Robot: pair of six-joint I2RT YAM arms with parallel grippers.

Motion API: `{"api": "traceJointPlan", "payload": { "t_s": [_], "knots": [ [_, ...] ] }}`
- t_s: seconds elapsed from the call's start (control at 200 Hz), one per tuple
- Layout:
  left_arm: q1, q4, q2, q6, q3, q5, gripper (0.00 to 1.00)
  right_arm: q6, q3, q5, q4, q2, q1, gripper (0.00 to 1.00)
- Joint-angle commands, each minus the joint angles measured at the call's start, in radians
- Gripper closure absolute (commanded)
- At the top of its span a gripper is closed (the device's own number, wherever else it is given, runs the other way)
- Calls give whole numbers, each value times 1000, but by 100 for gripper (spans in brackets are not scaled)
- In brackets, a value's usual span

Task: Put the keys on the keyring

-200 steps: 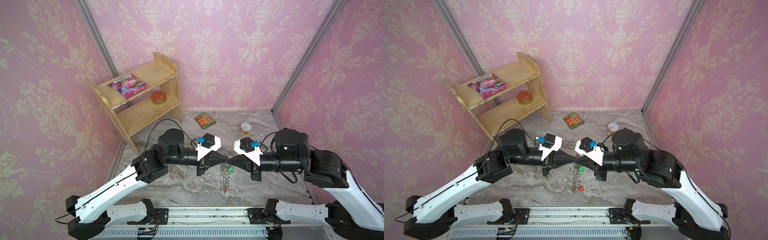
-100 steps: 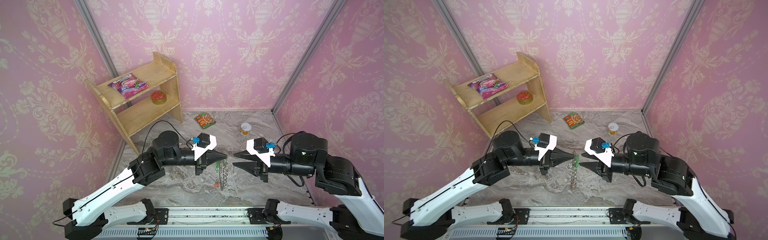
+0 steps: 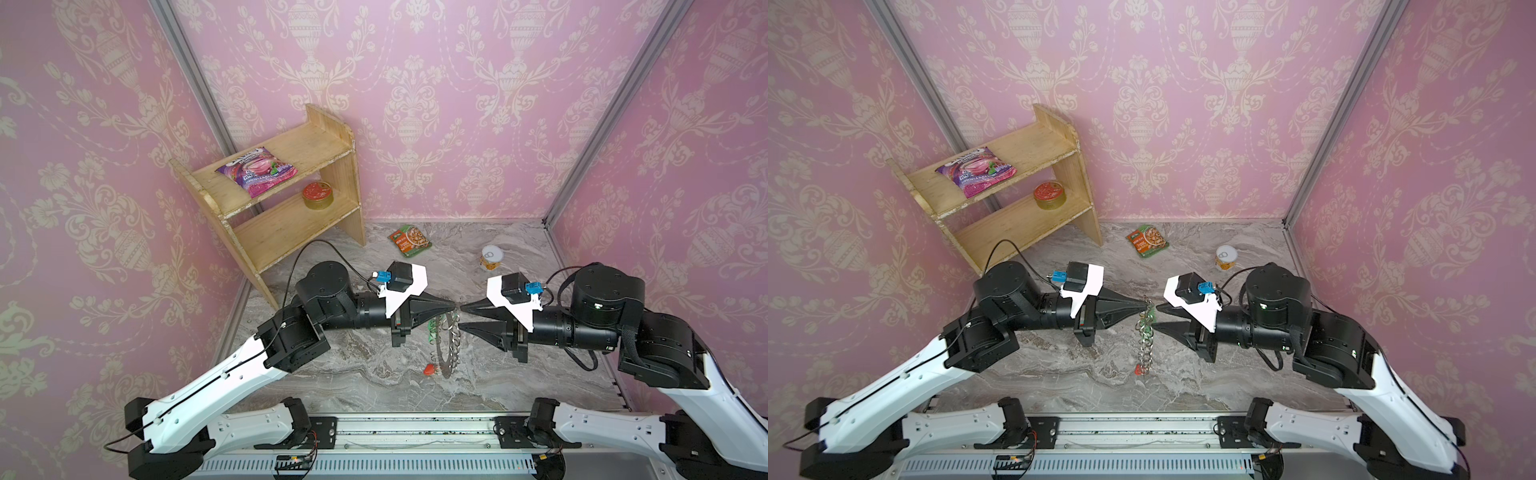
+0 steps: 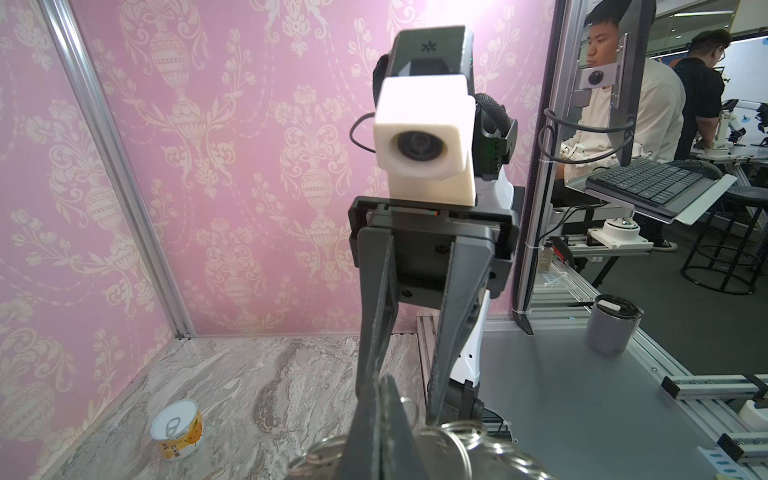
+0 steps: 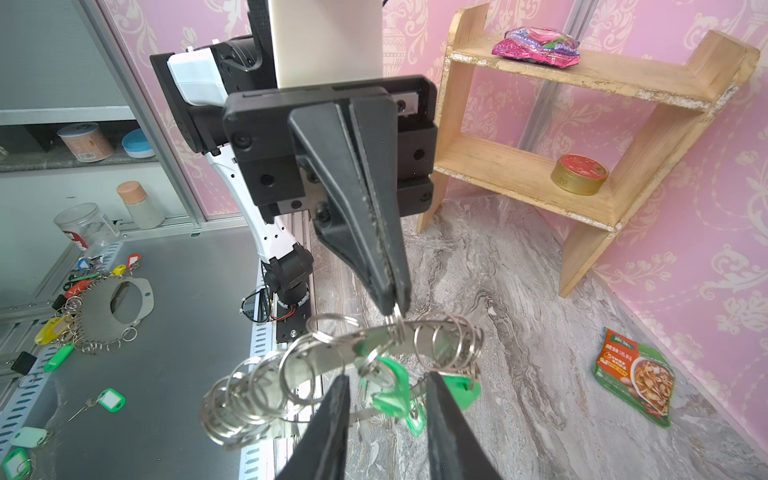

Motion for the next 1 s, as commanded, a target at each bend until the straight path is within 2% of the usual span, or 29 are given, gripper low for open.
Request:
{"api": "traceJointPlan", "payload": {
  "t_s": [0.0,0.25,0.455,0.575,0.996],
  "knots": [
    [2,75,-7,-18,-7,-7,100,26,-12,-27,40,4,-5,70],
    [2,123,-13,-30,-18,-9,100,33,-30,-40,51,20,-7,73],
    [2,147,-16,-35,-21,-12,100,39,-30,-44,61,16,-7,89],
    [2,176,-20,-41,-35,-21,100,48,-38,-58,76,17,-7,95],
    [2,306,-17,-88,-87,-34,100,99,-104,-135,214,23,-6,97]
  ]
}}
